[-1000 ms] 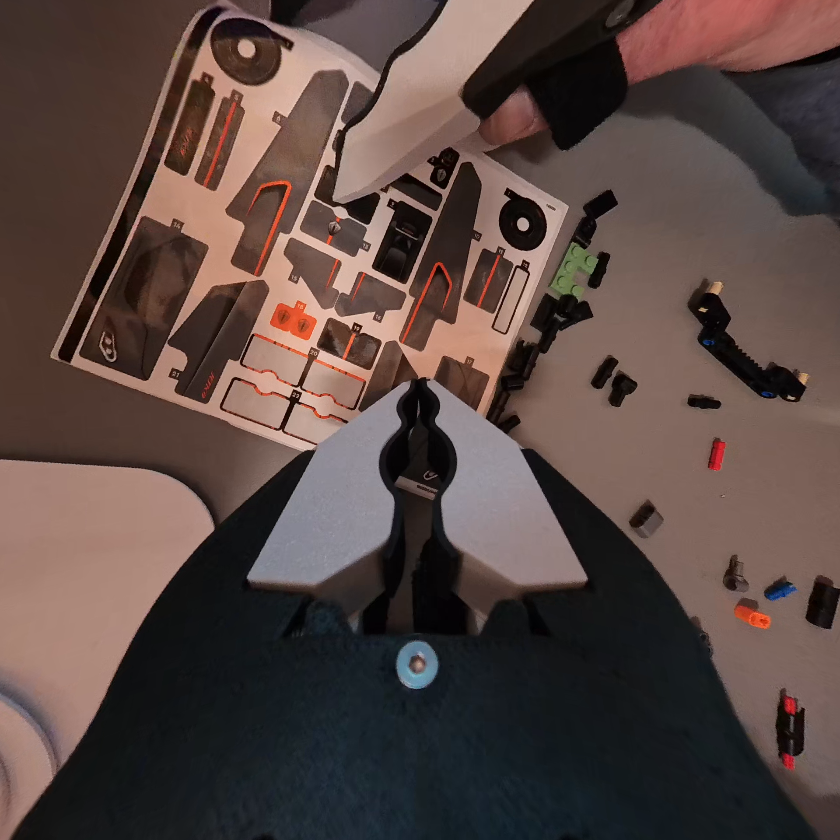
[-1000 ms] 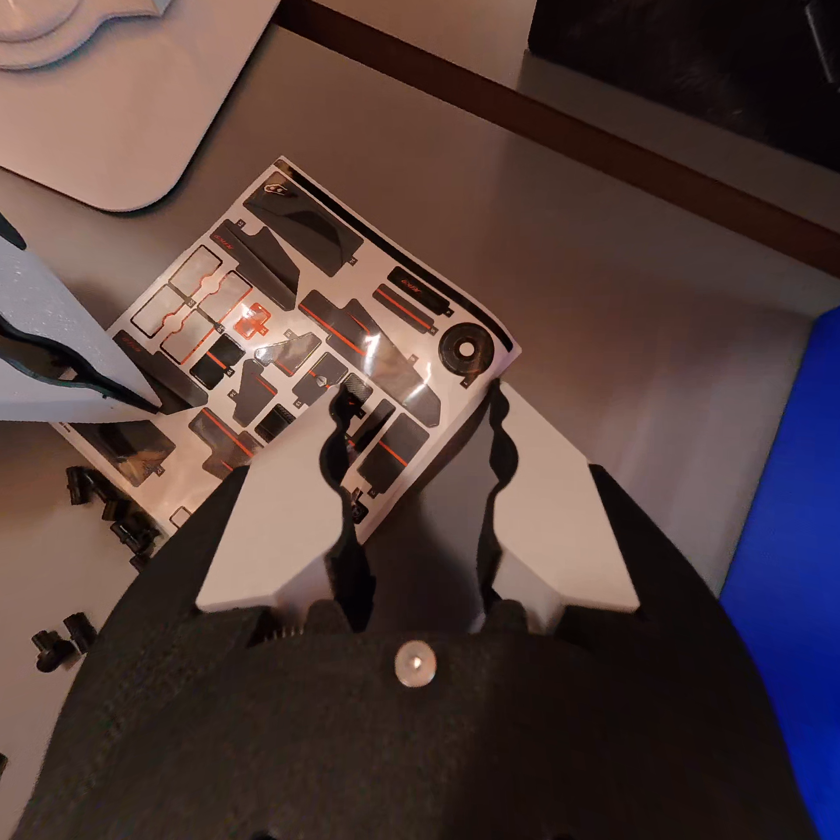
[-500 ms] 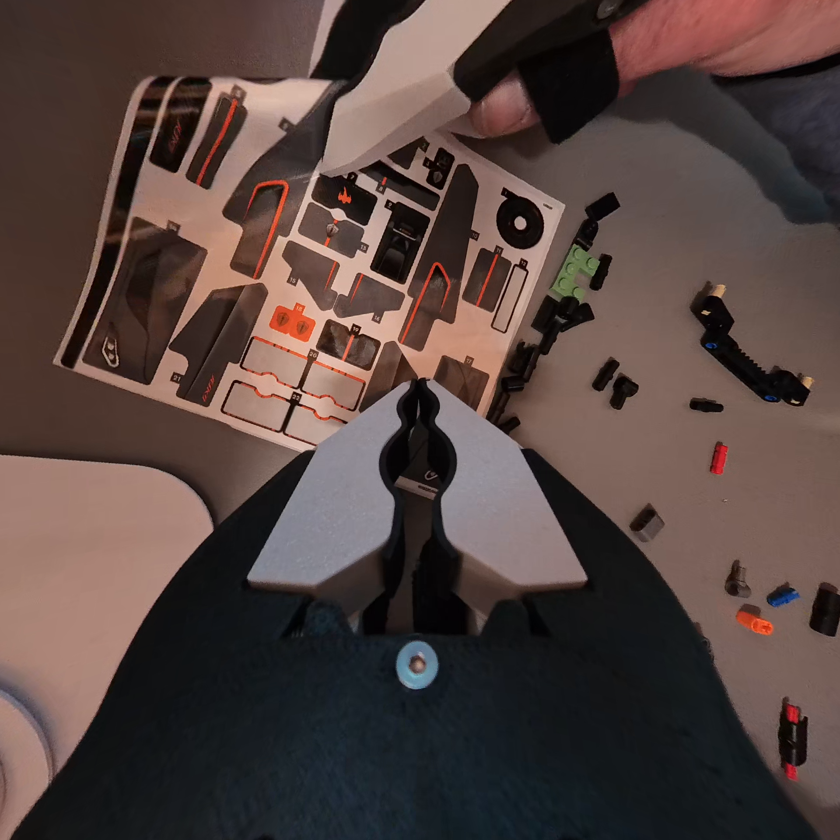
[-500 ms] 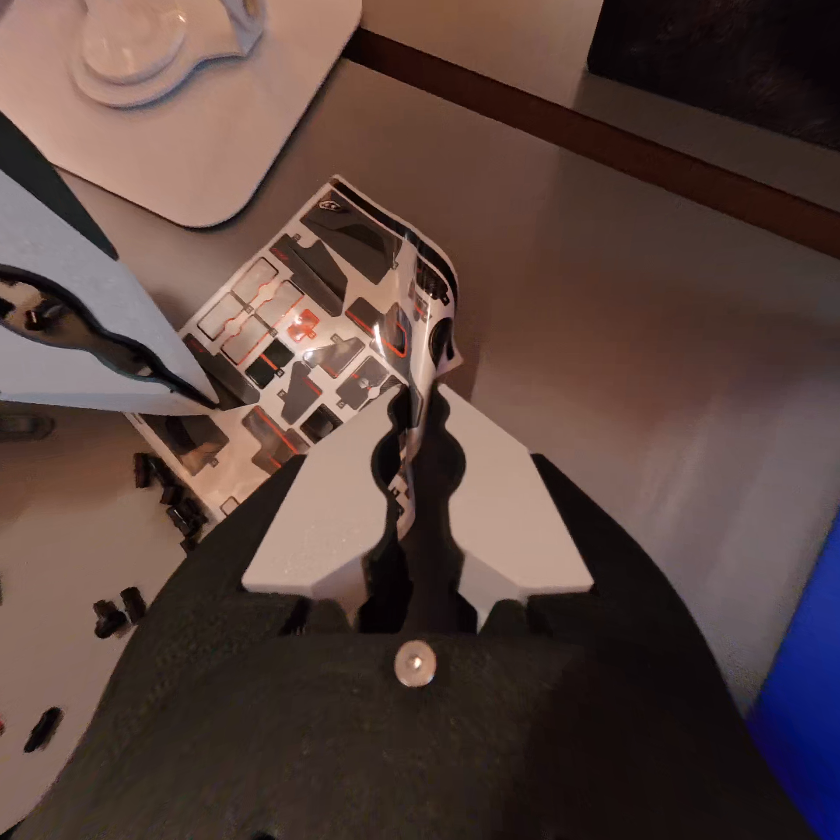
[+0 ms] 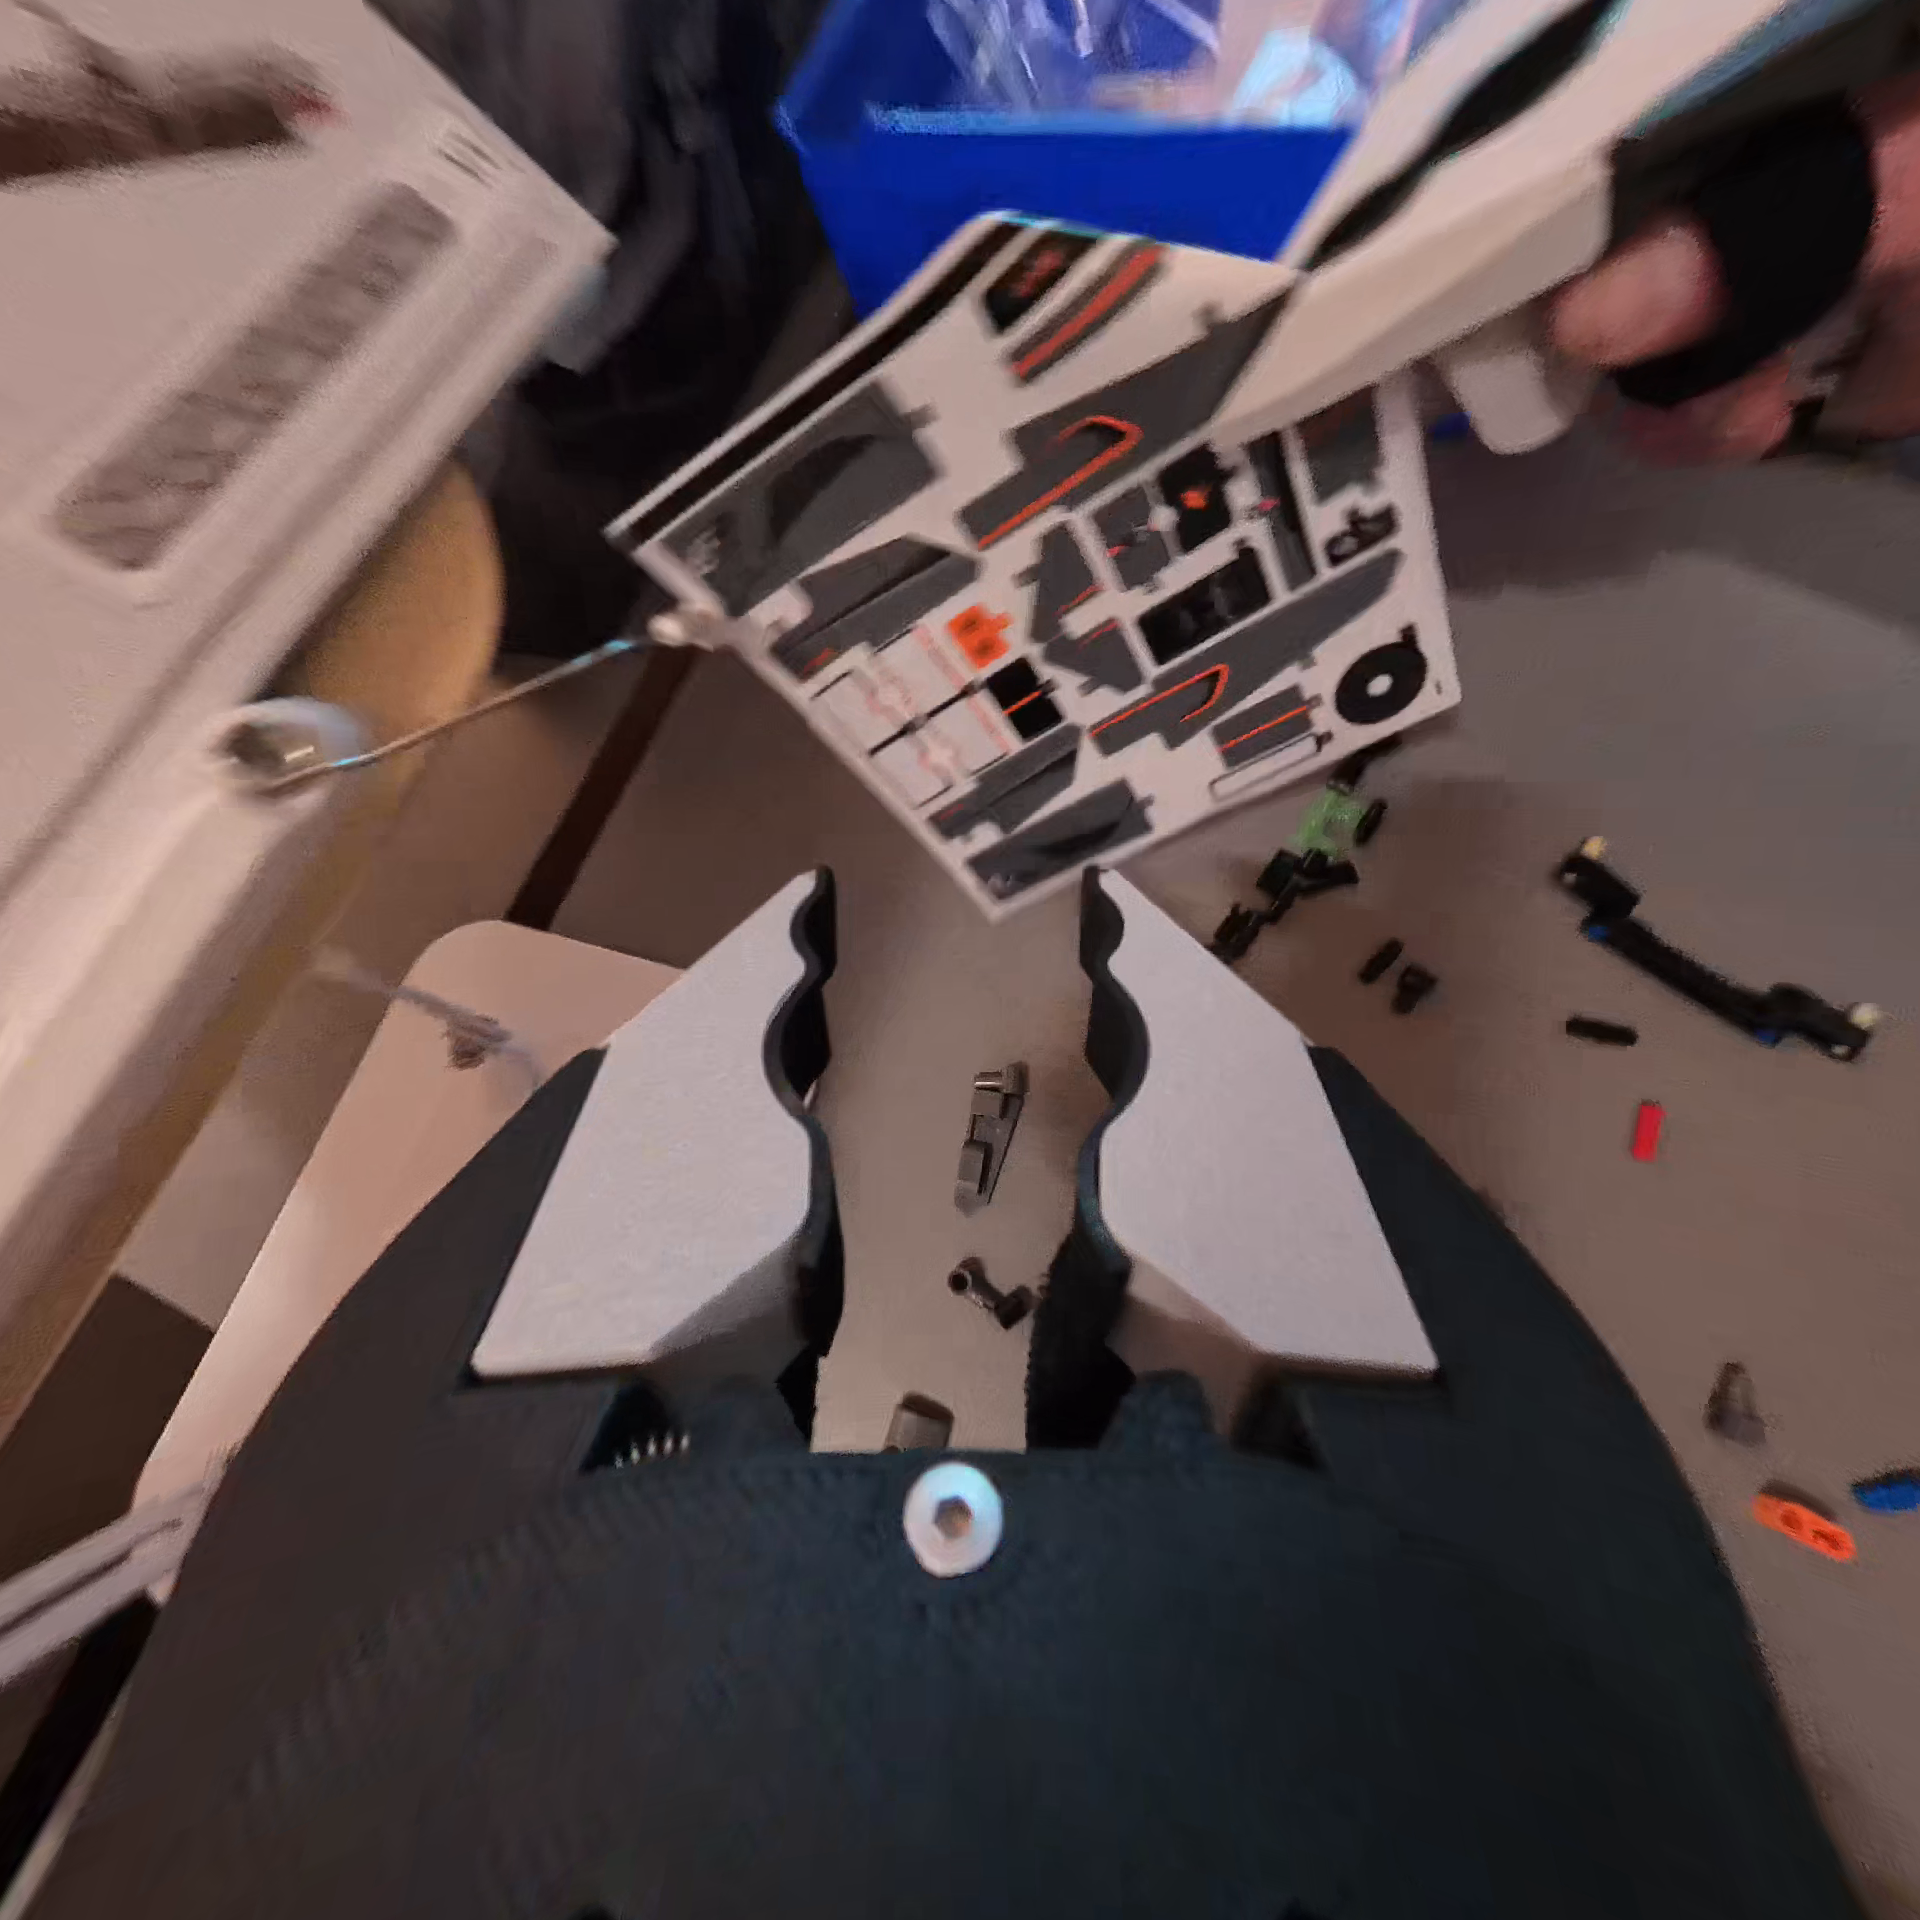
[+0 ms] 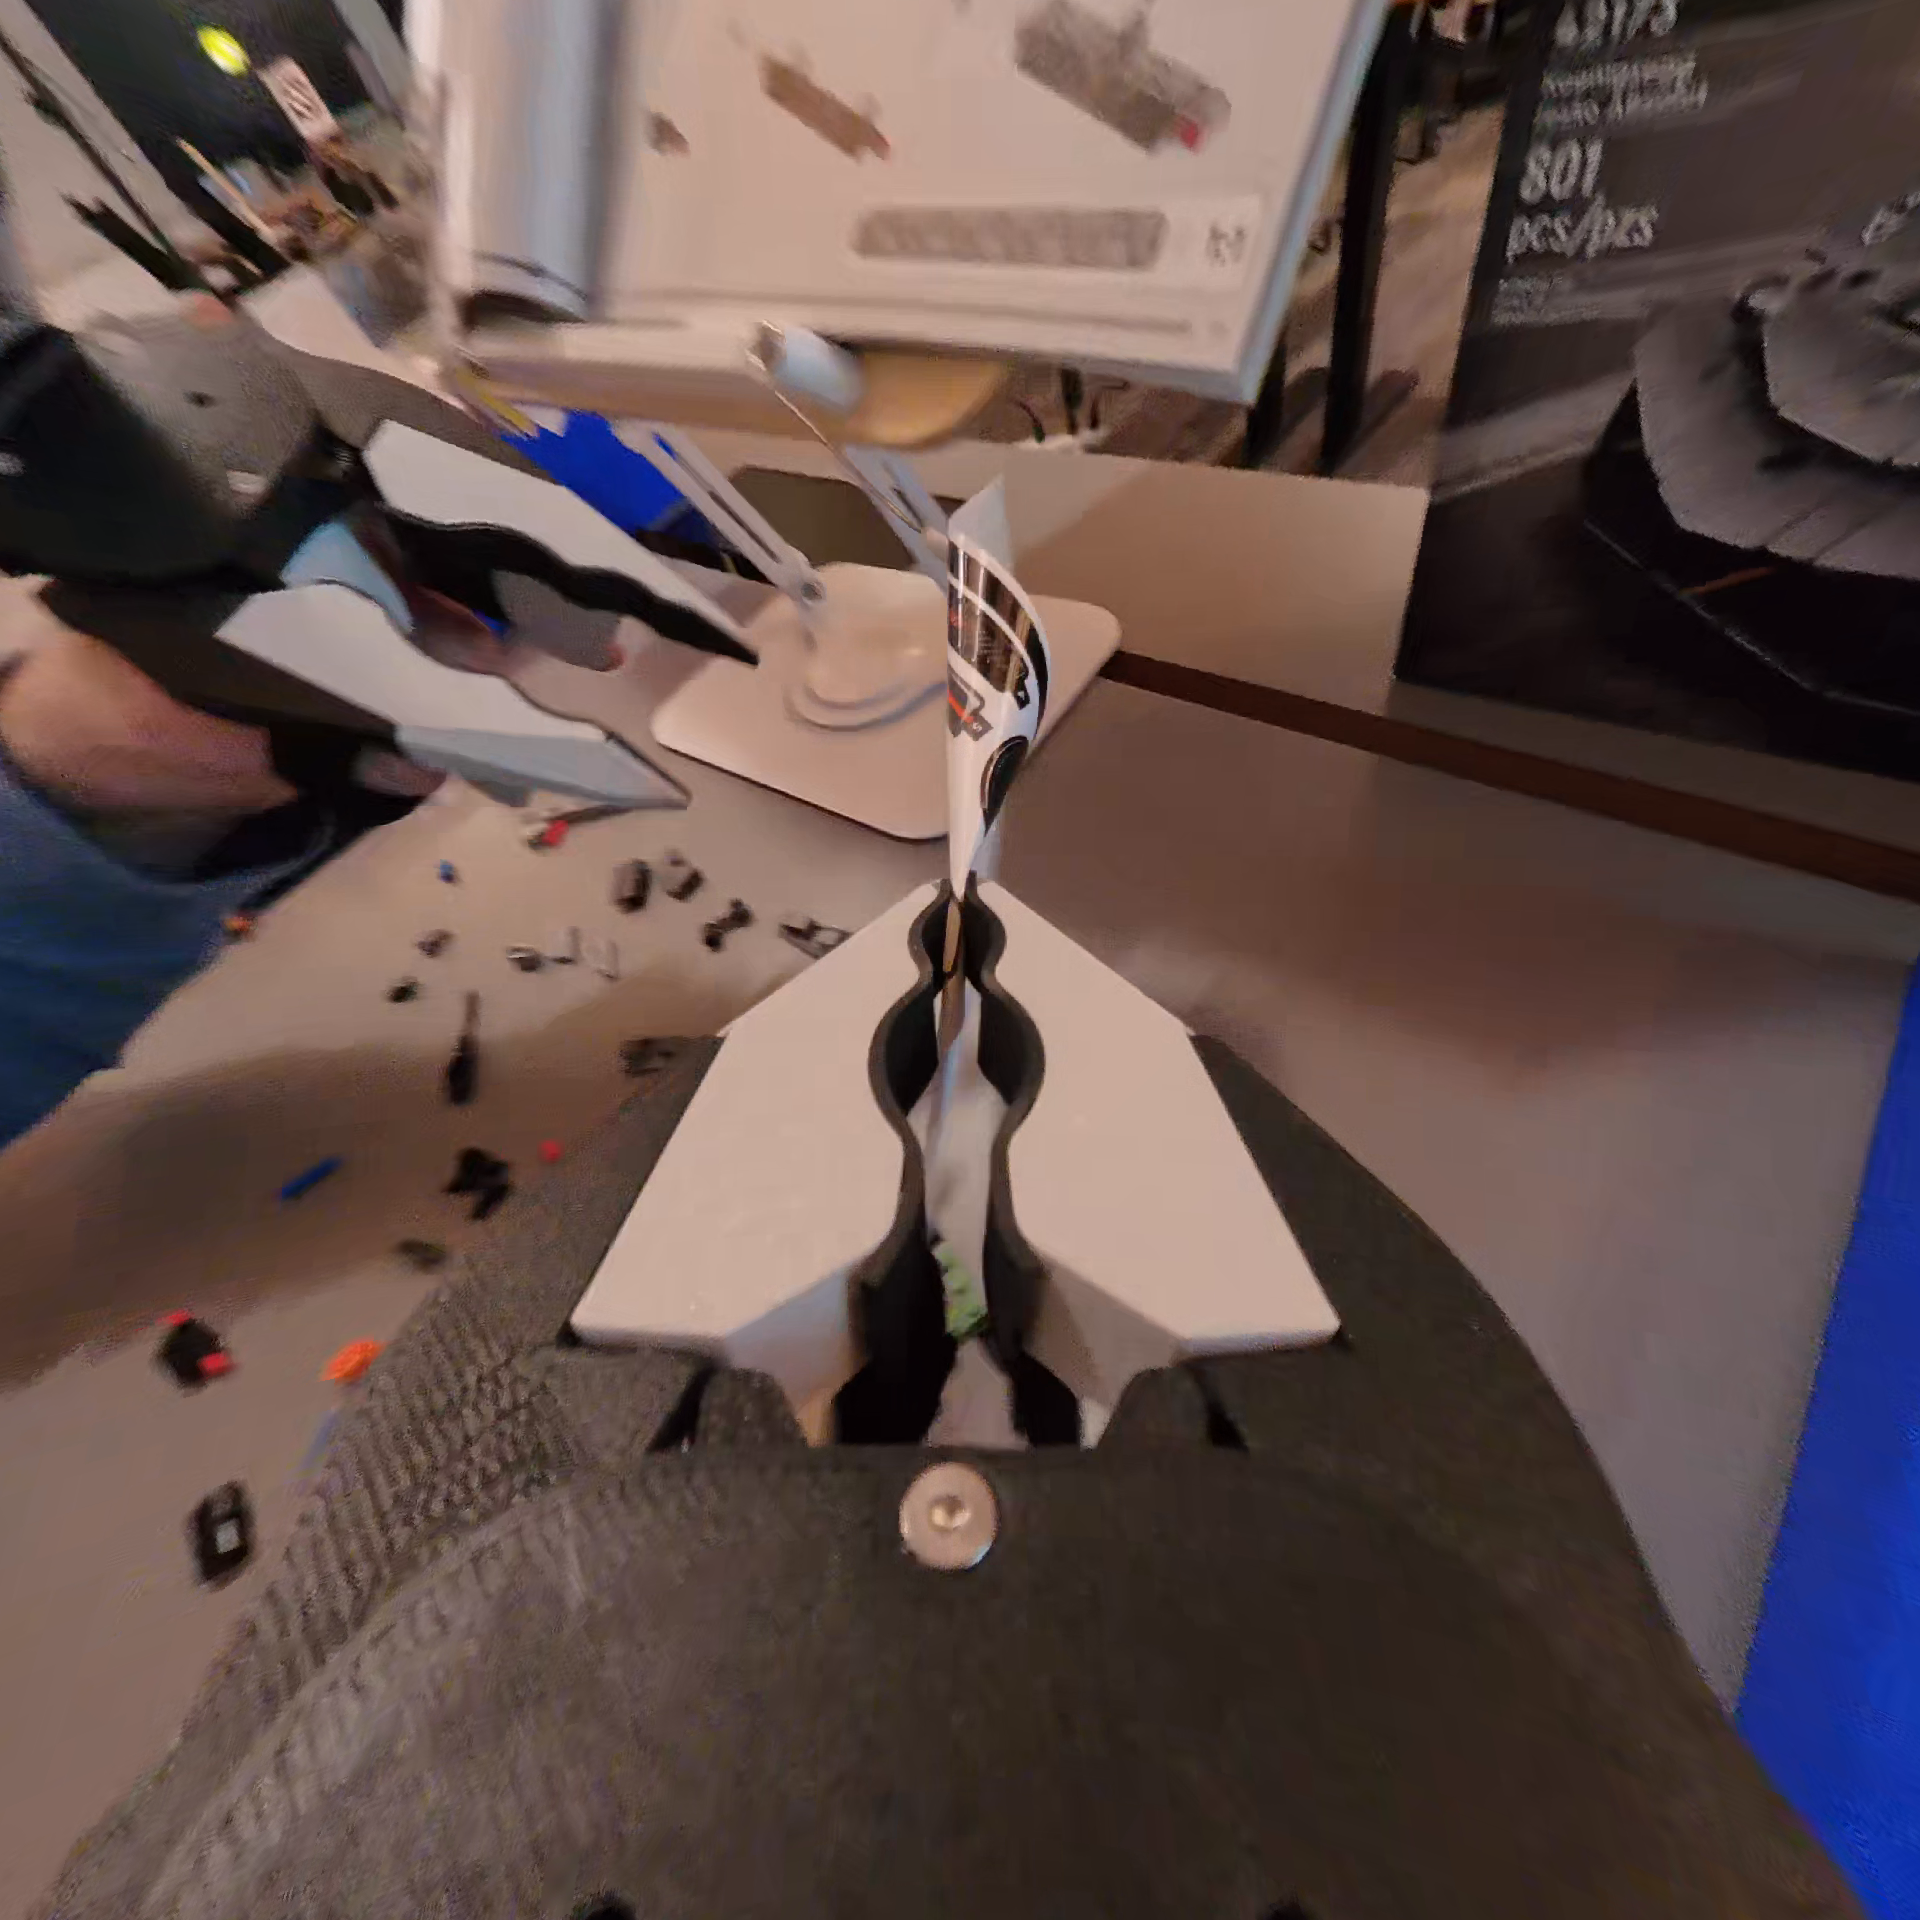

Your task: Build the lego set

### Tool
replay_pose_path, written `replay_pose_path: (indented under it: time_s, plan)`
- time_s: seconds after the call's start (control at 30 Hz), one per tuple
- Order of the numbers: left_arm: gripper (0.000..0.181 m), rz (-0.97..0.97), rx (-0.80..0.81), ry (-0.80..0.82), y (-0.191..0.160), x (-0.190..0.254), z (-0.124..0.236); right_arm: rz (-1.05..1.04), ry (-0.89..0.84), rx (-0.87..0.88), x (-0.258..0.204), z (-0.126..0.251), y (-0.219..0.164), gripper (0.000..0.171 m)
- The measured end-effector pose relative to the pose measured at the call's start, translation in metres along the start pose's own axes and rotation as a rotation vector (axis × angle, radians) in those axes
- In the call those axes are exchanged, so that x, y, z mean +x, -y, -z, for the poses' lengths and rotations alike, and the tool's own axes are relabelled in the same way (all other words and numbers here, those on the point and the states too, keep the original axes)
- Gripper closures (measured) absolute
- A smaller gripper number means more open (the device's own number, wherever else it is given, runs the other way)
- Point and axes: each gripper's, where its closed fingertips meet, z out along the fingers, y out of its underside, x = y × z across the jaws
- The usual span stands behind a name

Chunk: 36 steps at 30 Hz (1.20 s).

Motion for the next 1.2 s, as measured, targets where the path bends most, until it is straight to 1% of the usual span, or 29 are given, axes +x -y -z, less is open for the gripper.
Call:
replay_pose_path:
  time_s: [0.03,0.1,0.2,0.3,0.37,0.43,0.47,0.53,0.6,0.63,0.73,0.77,0.83,0.93,1.0,1.07,1.1,1.2]
  plan:
    - [0.131,0.027,0.043,0.015,0.004,-0.003,0.01,-0.002,0.015,0.016,-0.008,0.008,0.005,0.171]
    - [0.127,0.096,0.123,-0.007,0.009,-0.002,0.025,-0.01,0.07,0.051,-0.026,0.023,0.013,0.171]
    - [0.121,0.196,0.19,-0.109,0.012,0.01,0.033,-0.032,0.167,0.089,-0.057,0.041,0.021,0.171]
    - [0.119,0.286,0.309,-0.298,0.029,0.034,0.047,-0.056,0.251,0.111,-0.083,0.057,0.026,0.171]
    - [0.123,0.312,0.385,-0.443,0.042,0.055,0.062,-0.091,0.302,0.139,-0.096,0.067,0.031,0.171]
    - [0.13,0.307,0.404,-0.528,0.048,0.072,0.071,-0.112,0.339,0.149,-0.107,0.072,0.034,0.171]
    - [0.138,0.293,0.4,-0.554,0.048,0.08,0.074,-0.125,0.36,0.156,-0.112,0.075,0.035,0.171]
    - [0.158,0.263,0.394,-0.601,0.048,0.094,0.08,-0.145,0.381,0.165,-0.119,0.076,0.038,0.171]
    - [0.181,0.263,0.419,-0.599,0.051,0.098,0.088,-0.141,0.369,0.179,-0.123,0.077,0.04,0.171]
    - [0.181,0.28,0.432,-0.619,0.053,0.099,0.093,-0.141,0.358,0.193,-0.124,0.078,0.043,0.166]
    - [0.181,0.351,0.485,-0.644,0.057,0.097,0.11,-0.131,0.309,0.218,-0.128,0.081,0.048,0.14]
    - [0.181,0.373,0.51,-0.654,0.058,0.096,0.116,-0.123,0.283,0.217,-0.128,0.081,0.048,0.134]
    - [0.181,0.415,0.547,-0.679,0.061,0.097,0.127,-0.107,0.278,0.221,-0.135,0.082,0.046,0.129]
    - [0.181,0.45,0.591,-0.727,0.064,0.103,0.141,-0.102,0.297,0.204,-0.148,0.078,0.04,0.131]
    - [0.181,0.47,0.609,-0.738,0.066,0.106,0.146,-0.102,0.341,0.208,-0.159,0.078,0.04,0.144]
    - [0.181,0.48,0.62,-0.746,0.065,0.11,0.151,-0.081,0.382,0.226,-0.171,0.081,0.042,0.165]
    - [0.181,0.488,0.627,-0.75,0.065,0.111,0.153,-0.075,0.4,0.233,-0.176,0.082,0.043,0.171]
    - [0.181,0.505,0.643,-0.756,0.064,0.112,0.159,-0.075,0.437,0.241,-0.186,0.085,0.045,0.171]
